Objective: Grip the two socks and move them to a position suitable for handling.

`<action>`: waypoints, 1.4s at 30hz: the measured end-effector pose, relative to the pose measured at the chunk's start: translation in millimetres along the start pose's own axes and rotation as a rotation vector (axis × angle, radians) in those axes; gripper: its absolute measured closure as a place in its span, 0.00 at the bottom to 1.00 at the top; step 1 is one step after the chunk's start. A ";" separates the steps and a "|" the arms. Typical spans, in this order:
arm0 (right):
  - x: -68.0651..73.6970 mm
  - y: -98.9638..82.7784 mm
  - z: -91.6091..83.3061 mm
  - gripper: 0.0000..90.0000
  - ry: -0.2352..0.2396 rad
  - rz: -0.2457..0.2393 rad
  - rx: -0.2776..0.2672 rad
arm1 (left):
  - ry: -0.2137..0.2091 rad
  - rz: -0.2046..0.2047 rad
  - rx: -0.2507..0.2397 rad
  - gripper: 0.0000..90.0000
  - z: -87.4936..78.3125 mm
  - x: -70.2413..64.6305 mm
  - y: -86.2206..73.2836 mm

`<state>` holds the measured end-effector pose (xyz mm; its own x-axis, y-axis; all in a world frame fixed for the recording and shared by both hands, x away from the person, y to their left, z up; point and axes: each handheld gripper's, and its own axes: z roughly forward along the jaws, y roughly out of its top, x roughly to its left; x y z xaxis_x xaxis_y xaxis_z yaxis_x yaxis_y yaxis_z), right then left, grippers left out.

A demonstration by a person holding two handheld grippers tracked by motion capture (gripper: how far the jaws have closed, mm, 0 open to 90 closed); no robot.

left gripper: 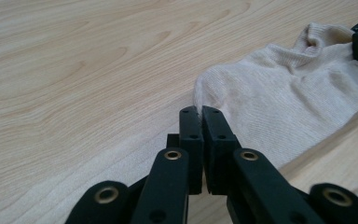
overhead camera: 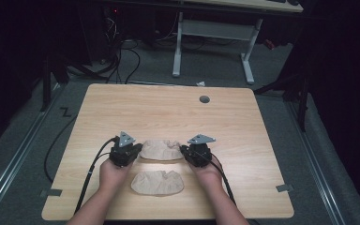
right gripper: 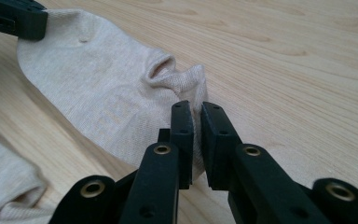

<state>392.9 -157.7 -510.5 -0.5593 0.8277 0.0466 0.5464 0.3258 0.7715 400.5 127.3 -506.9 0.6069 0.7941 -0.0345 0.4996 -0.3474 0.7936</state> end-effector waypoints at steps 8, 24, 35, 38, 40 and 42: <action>12.0 -0.7 -14.1 0.93 0.017 -0.043 -0.029 | -0.015 -0.003 -0.035 0.97 -20.8 -5.5 -4.2; 30.7 -6.5 -38.0 0.93 0.045 -0.099 -0.058 | -0.034 0.018 -0.053 0.97 -50.1 -15.4 -8.5; 38.8 -13.3 -50.3 0.93 0.058 -0.115 -0.063 | -0.064 0.046 -0.039 0.97 -69.8 -23.4 -17.1; 42.3 -15.5 -54.2 0.93 0.062 -0.121 -0.067 | -0.068 0.054 -0.038 0.97 -73.4 -26.0 -20.0; 43.8 -17.1 -56.5 0.93 0.065 -0.123 -0.065 | -0.073 0.052 -0.030 0.97 -75.8 -27.4 -23.1; 45.3 -18.9 -58.6 0.93 0.072 -0.121 -0.065 | -0.078 0.049 -0.024 0.97 -78.9 -29.1 -27.2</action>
<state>320.7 -153.1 -485.8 -0.6630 0.7486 -0.0056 0.4319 0.3887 0.8138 320.5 153.0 -479.5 0.6772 0.7346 -0.0420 0.4540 -0.3723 0.8095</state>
